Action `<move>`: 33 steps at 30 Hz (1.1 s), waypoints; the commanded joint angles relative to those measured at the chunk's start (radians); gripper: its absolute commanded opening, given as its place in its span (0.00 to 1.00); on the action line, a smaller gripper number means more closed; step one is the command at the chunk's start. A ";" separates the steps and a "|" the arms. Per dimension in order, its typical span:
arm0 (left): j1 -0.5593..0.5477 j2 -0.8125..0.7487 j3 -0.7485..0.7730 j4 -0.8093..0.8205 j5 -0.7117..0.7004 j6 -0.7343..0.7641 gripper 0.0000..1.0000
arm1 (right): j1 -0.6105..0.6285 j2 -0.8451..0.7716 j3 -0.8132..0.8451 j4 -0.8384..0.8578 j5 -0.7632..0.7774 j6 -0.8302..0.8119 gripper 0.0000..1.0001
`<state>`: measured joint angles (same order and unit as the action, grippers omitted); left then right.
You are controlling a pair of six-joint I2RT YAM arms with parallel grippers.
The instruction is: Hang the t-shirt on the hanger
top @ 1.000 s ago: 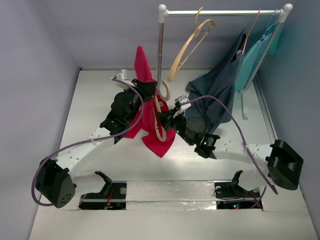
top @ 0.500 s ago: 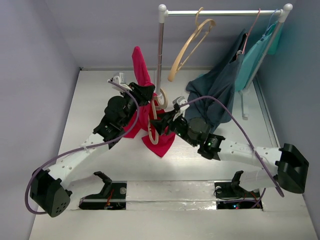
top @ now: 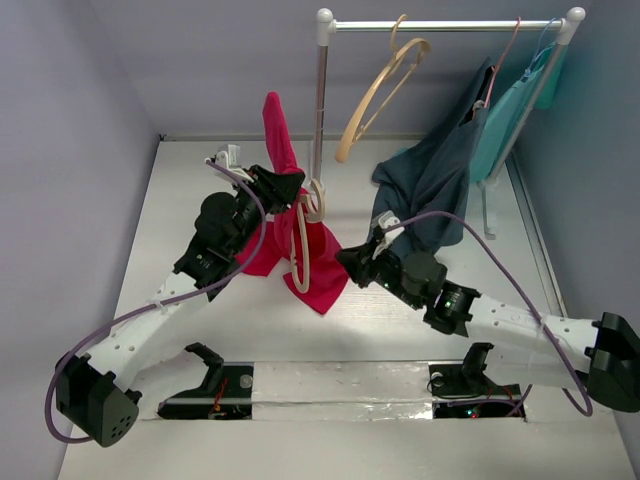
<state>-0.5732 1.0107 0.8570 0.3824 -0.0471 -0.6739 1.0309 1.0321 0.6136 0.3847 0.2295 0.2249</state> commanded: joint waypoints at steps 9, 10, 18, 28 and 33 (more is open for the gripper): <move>0.006 -0.053 0.054 0.050 0.079 -0.030 0.00 | -0.092 0.172 0.035 -0.036 -0.146 -0.091 0.58; 0.006 -0.055 0.054 0.050 0.081 -0.030 0.00 | -0.101 0.190 0.044 -0.035 -0.148 -0.096 0.58; 0.015 -0.070 0.059 0.039 0.092 -0.033 0.00 | -0.130 0.306 0.072 0.049 -0.165 -0.098 0.52; 0.024 -0.038 0.088 0.104 0.110 -0.075 0.00 | -0.130 0.312 0.028 0.095 -0.197 -0.024 0.00; 0.024 0.008 0.158 0.164 0.128 -0.105 0.00 | -0.075 0.270 -0.034 0.097 -0.144 0.028 0.00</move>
<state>-0.5545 1.0183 0.9215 0.3862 0.0521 -0.7483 0.9257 1.3445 0.6178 0.4290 0.0559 0.2089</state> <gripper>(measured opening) 0.189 0.010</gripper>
